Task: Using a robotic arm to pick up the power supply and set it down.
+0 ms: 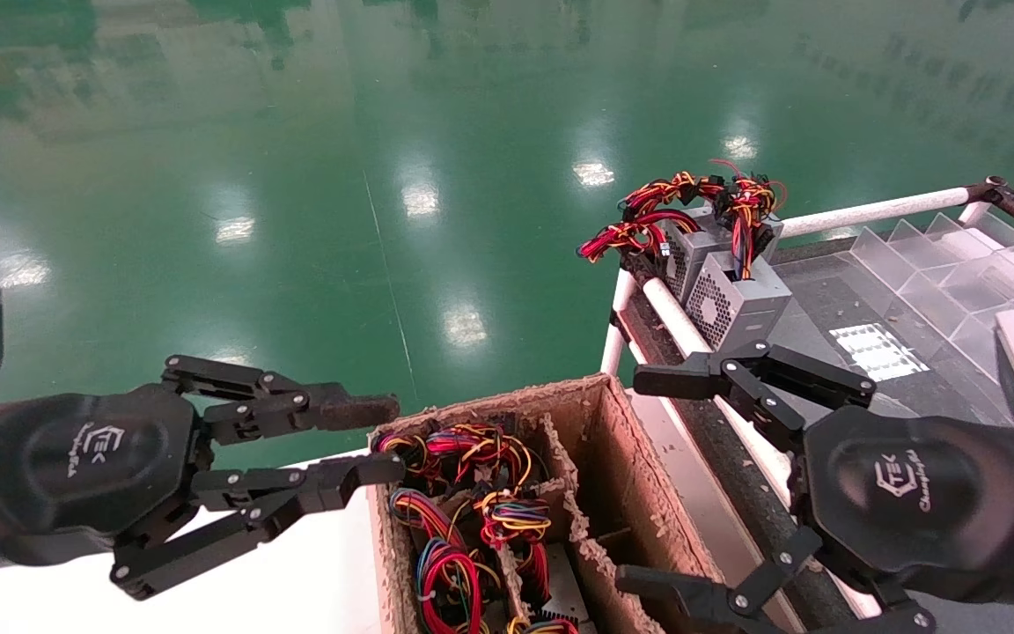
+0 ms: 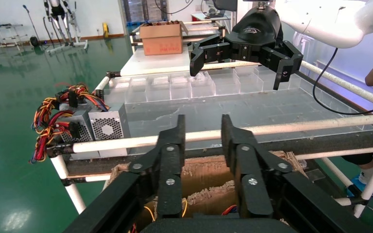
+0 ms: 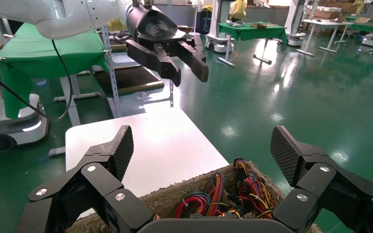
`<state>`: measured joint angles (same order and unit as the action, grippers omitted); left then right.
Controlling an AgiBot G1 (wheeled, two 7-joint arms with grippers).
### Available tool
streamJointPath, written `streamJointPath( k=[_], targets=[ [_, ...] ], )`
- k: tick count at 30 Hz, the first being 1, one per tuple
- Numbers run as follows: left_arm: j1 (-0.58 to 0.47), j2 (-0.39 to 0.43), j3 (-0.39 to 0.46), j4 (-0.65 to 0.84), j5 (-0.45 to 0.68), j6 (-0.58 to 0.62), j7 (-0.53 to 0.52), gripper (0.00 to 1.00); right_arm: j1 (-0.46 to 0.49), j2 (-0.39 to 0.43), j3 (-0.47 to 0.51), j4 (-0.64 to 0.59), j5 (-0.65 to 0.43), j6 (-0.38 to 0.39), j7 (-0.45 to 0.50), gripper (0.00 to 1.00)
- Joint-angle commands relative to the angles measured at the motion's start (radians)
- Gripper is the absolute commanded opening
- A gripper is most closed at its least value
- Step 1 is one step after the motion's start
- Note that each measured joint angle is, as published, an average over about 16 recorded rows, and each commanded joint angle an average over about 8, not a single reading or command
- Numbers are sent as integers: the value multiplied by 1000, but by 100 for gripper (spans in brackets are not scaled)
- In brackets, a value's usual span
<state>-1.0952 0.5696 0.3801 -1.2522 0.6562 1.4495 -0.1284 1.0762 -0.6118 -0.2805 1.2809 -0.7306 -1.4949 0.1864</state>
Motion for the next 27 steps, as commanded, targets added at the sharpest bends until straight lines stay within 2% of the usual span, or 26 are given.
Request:
streamJointPath(
  k=[1, 17, 18, 25, 26, 27],
  targets=[
    [0, 0, 0, 0, 0, 0, 0, 0, 0, 0, 0, 0, 0, 0, 0, 100],
    [0, 0, 0, 0, 0, 0, 0, 0, 0, 0, 0, 0, 0, 0, 0, 100],
    [0, 0, 0, 0, 0, 0, 0, 3, 0, 0, 0, 0, 0, 0, 0, 100],
    [0, 0, 0, 0, 0, 0, 0, 89, -4, -1, -2, -7, -5, 5, 1, 100],
    [0, 0, 0, 0, 0, 0, 0, 99, -5, -2, -4, -10, -9, 8, 1, 100],
    [0, 0, 0, 0, 0, 0, 0, 100, -6, -4, -6, -12, -13, 10, 1, 100]
  ],
)
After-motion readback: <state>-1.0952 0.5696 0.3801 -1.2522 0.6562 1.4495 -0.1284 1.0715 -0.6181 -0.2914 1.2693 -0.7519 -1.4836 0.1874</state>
